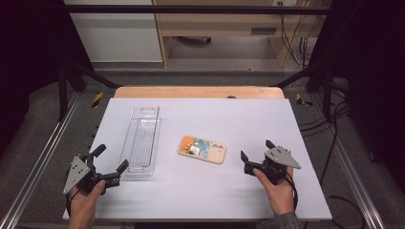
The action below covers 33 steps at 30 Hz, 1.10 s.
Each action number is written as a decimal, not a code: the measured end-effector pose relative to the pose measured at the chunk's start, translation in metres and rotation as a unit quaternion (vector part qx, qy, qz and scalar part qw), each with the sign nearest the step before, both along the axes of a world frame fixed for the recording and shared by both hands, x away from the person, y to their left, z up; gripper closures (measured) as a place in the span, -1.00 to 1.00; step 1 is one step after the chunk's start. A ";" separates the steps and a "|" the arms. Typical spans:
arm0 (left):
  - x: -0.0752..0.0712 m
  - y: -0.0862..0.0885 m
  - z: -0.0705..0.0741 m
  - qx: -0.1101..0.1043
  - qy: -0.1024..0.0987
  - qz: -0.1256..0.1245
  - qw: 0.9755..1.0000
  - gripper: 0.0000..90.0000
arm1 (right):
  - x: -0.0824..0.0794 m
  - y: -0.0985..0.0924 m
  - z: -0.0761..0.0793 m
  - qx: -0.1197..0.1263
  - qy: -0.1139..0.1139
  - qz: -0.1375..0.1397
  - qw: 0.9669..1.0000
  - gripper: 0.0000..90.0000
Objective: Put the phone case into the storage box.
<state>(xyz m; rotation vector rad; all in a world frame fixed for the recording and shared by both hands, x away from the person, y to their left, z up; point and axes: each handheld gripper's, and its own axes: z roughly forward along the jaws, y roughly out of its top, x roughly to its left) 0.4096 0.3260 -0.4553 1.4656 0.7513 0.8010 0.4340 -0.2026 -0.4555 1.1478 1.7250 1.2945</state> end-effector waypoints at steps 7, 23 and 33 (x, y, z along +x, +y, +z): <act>0.001 0.002 -0.001 -0.009 0.002 0.002 1.000 -0.99 | 0.024 0.020 0.025 -0.036 0.013 0.030 0.999 -0.89; 0.002 0.001 -0.001 -0.012 0.006 -0.001 1.000 -0.99 | 0.066 0.052 0.059 -0.074 0.036 0.054 0.995 -0.89; 0.002 0.001 -0.002 -0.011 0.007 -0.002 1.000 -0.99 | 0.091 0.069 0.055 -0.077 0.054 0.057 0.994 -0.88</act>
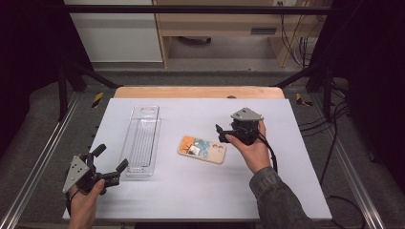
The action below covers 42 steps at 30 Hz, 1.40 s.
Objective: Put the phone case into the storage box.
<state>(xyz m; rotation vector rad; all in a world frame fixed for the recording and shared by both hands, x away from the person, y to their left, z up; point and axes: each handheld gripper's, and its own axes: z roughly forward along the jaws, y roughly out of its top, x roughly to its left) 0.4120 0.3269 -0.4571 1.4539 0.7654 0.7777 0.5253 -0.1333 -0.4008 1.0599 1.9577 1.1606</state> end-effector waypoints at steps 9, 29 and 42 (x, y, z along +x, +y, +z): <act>0.000 -0.001 0.000 0.002 0.001 -0.002 1.000 -0.99 | 0.018 0.019 -0.018 0.005 0.029 0.003 1.000 -0.74; 0.000 0.000 -0.001 0.002 0.003 -0.001 1.000 -0.99 | 0.046 0.038 -0.057 0.012 0.095 0.000 0.995 -0.07; 0.000 0.001 0.000 0.002 0.002 0.000 1.000 -0.99 | 0.047 0.048 -0.069 -0.006 0.108 0.020 0.994 0.61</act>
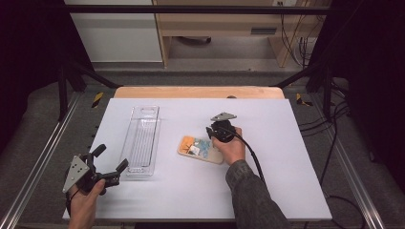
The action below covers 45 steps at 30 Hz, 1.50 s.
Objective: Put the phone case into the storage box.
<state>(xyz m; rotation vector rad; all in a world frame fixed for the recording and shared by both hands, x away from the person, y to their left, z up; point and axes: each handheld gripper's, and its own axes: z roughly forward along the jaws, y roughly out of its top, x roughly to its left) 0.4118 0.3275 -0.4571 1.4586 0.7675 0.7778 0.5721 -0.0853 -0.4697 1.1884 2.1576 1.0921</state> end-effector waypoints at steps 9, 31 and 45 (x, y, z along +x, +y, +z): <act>-0.001 0.000 0.000 -0.002 0.000 0.000 1.000 -0.99 | 0.000 0.003 -0.004 -0.005 0.004 0.009 1.000 0.87; -0.001 -0.001 0.000 0.000 0.000 -0.003 1.000 -0.99 | 0.002 0.012 -0.017 -0.027 0.051 0.023 0.998 1.00; -0.001 -0.001 0.001 -0.001 0.000 -0.003 1.000 -0.99 | 0.007 0.028 -0.017 -0.033 0.058 0.043 0.997 1.00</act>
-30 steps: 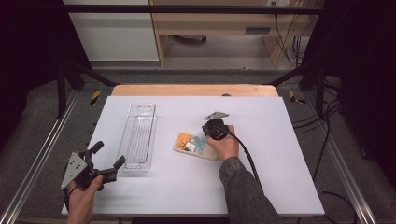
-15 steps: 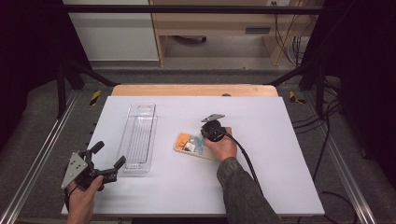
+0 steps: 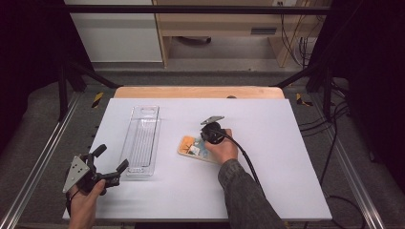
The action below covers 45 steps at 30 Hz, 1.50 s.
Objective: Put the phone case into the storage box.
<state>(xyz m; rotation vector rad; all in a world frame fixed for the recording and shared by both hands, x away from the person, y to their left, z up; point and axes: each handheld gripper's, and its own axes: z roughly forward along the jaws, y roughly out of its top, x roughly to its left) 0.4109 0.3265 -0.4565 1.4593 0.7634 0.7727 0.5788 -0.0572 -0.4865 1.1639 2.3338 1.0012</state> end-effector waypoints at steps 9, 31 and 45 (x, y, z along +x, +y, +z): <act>0.000 0.001 0.000 -0.002 0.000 0.000 1.000 -0.99 | 0.000 0.007 0.001 -0.007 0.014 0.013 1.000 1.00; 0.001 -0.001 0.000 0.001 0.002 -0.002 1.000 -0.99 | -0.045 0.006 0.008 -0.033 0.044 0.034 0.998 1.00; 0.000 -0.003 0.000 0.007 0.002 -0.004 1.000 -0.99 | -0.066 0.003 0.007 -0.019 0.047 0.039 0.998 1.00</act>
